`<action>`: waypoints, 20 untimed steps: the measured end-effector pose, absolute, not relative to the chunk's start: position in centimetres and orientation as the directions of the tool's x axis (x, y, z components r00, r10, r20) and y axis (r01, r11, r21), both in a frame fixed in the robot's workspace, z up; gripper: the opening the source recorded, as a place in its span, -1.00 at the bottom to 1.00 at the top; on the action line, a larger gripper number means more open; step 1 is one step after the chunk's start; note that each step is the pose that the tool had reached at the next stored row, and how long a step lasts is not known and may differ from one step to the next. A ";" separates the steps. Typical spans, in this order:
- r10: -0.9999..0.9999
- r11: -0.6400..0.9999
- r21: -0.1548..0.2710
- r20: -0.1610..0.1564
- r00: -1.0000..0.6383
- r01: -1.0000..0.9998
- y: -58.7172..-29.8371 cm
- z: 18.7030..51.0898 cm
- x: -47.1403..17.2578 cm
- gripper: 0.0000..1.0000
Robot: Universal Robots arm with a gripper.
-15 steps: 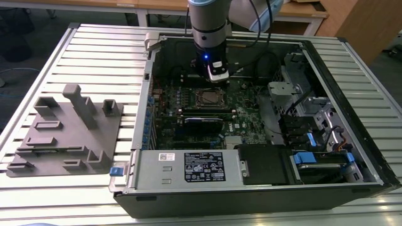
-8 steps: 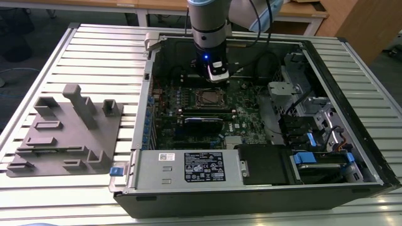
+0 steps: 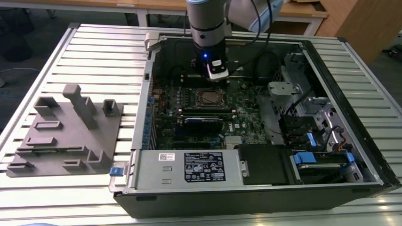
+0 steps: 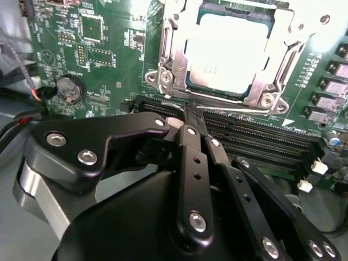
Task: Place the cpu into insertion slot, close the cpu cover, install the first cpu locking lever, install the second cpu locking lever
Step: 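Install the first cpu locking lever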
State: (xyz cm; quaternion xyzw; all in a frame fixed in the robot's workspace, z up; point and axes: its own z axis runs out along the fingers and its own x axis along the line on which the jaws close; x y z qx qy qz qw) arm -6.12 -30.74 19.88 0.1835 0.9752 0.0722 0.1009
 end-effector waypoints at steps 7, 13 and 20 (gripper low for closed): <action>0.373 0.922 0.196 -0.216 -0.902 0.334 -30.7 19.6 -7.0 -0.79; 0.373 0.922 0.200 -0.224 -0.900 0.332 -30.9 19.5 -7.0 -0.79; 0.373 0.922 0.203 -0.236 -0.897 0.329 -31.1 19.2 -7.0 -0.79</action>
